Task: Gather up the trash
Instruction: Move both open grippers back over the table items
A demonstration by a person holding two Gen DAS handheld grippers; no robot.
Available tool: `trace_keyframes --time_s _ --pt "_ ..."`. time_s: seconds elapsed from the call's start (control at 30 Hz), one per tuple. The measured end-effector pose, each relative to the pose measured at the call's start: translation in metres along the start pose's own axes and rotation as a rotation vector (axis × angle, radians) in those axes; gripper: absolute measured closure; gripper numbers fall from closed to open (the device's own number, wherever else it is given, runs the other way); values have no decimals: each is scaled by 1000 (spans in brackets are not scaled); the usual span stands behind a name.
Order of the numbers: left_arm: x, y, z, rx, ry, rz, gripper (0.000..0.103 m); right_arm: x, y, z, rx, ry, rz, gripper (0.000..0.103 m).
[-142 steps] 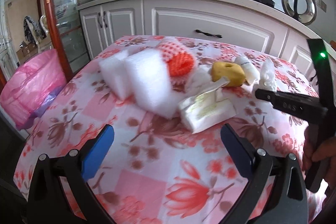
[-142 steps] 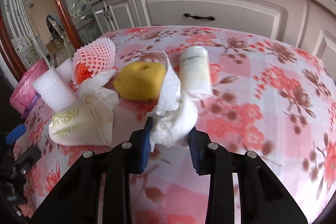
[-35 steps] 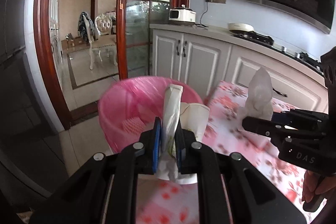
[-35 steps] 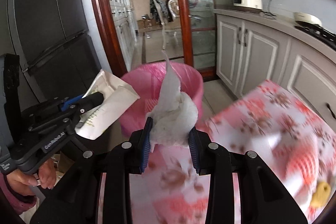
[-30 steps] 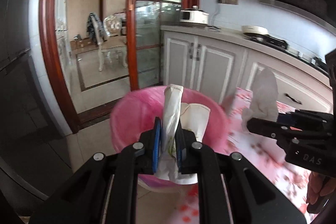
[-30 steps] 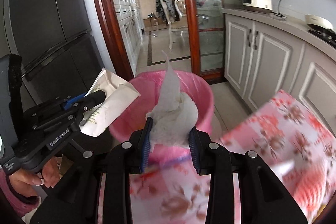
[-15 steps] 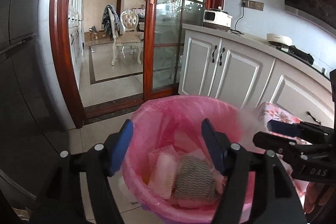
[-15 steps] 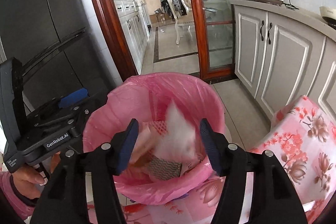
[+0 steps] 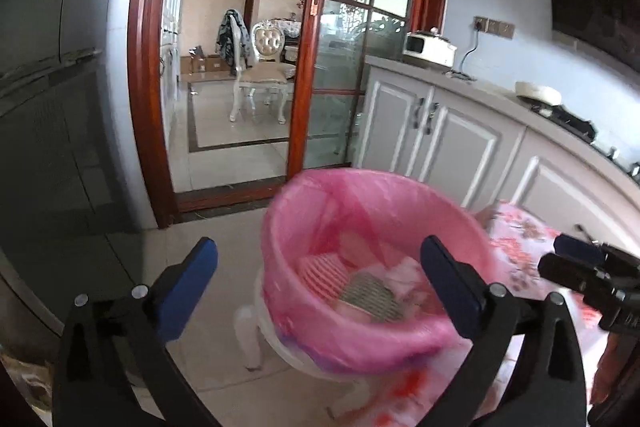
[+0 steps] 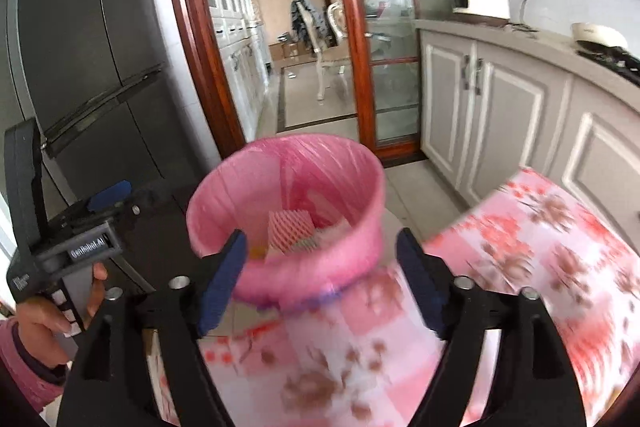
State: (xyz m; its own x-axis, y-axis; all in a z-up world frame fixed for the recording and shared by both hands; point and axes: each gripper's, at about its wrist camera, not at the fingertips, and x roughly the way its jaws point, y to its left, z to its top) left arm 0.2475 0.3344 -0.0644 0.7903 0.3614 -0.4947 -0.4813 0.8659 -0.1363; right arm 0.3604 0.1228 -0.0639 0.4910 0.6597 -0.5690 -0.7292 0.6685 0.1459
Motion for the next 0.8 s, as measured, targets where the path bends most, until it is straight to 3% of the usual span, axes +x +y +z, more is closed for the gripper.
trace_keyframes --time_s 0.13,0.37,0.6,0.8 --pt "-32 -21 -18 14 3 -27 5 -42 -2 -34 9 4 -46 21" --pt "-68 -75 -72 36 84 -137 5 -115 -38 -108 116 28 -165 21" --pt "-83 -155 -119 175 123 -226 5 -182 -97 -163 268 13 -324 21" --pt "-87 -214 -147 264 156 -291 5 -207 -133 -189 318 9 -420 20"
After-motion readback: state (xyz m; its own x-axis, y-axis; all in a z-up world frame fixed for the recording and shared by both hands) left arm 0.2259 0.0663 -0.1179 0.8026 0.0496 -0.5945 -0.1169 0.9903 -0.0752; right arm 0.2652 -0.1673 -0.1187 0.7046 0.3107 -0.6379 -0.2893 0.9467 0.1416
